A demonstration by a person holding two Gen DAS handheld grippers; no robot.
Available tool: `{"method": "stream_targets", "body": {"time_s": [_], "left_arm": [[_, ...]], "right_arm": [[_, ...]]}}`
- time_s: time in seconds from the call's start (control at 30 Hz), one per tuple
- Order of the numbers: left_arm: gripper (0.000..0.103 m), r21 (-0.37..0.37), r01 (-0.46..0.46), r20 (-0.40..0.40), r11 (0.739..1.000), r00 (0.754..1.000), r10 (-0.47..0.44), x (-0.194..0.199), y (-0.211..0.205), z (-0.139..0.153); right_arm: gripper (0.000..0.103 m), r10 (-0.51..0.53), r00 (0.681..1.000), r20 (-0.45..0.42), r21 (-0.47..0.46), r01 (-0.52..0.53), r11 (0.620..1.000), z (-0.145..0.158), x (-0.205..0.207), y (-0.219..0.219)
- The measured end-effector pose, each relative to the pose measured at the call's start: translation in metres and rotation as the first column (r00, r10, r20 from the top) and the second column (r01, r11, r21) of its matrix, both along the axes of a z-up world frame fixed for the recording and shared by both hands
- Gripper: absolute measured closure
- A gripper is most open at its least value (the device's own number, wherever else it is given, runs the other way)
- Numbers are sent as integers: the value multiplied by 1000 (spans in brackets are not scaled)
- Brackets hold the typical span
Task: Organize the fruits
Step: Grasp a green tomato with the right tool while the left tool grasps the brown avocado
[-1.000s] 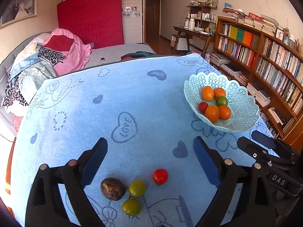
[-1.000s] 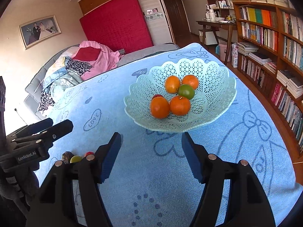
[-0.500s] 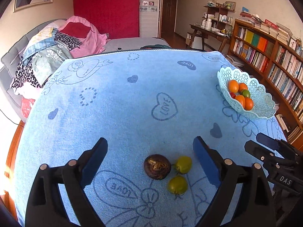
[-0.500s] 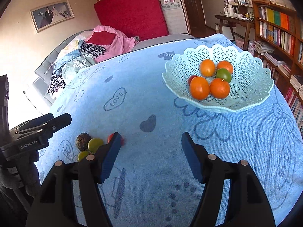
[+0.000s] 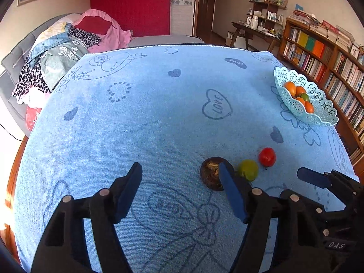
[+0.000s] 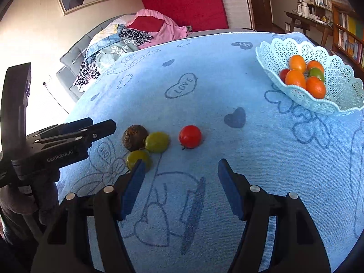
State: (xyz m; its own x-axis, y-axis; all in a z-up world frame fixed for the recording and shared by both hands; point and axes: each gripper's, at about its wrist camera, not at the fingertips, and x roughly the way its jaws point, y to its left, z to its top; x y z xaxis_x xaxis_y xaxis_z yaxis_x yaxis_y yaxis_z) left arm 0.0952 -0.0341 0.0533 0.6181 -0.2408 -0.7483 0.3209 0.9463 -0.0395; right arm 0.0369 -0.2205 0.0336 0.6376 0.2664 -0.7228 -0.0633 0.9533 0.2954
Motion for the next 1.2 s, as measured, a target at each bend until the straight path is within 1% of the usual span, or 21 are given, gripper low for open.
{"method": "stream_targets", "body": {"time_s": [0.17, 0.27, 0.37, 0.43, 0.5, 0.57, 0.67, 0.93, 1.2], "left_arm": [[33, -8, -20, 7, 1000, 1000, 20, 1, 12, 0], [33, -12, -28, 7, 1000, 1000, 28, 2, 17, 0], [33, -19, -36, 6, 999, 999, 36, 3, 21, -1], [33, -23, -37, 3, 999, 999, 37, 3, 22, -2], [33, -24, -36, 3, 999, 999, 36, 3, 23, -2], [33, -26, -36, 3, 999, 999, 36, 3, 22, -2], [33, -27, -35, 0, 999, 999, 35, 4, 22, -3], [33, -17, -8, -14, 1000, 1000, 8, 2, 10, -8], [33, 0, 60, -36, 998, 998, -60, -5, -15, -17]], "right_arm": [[35, 69, 997, -24, 8, -69, 998, -5, 4, 28], [39, 101, 994, -29, 2, -101, 995, -6, 6, 41], [48, 114, 993, -36, -6, -114, 993, -8, 12, 49], [49, 111, 993, -38, -20, -112, 993, -9, 18, 52], [53, 107, 993, -41, -32, -108, 994, -11, 23, 55], [62, 106, 993, -46, -35, -108, 994, -13, 27, 56], [71, 103, 993, -49, -48, -106, 993, -15, 29, 56], [72, 97, 995, -36, -46, -99, 994, -12, 20, 46], [72, 41, 999, -21, -46, -42, 998, -7, 5, 21]]}}
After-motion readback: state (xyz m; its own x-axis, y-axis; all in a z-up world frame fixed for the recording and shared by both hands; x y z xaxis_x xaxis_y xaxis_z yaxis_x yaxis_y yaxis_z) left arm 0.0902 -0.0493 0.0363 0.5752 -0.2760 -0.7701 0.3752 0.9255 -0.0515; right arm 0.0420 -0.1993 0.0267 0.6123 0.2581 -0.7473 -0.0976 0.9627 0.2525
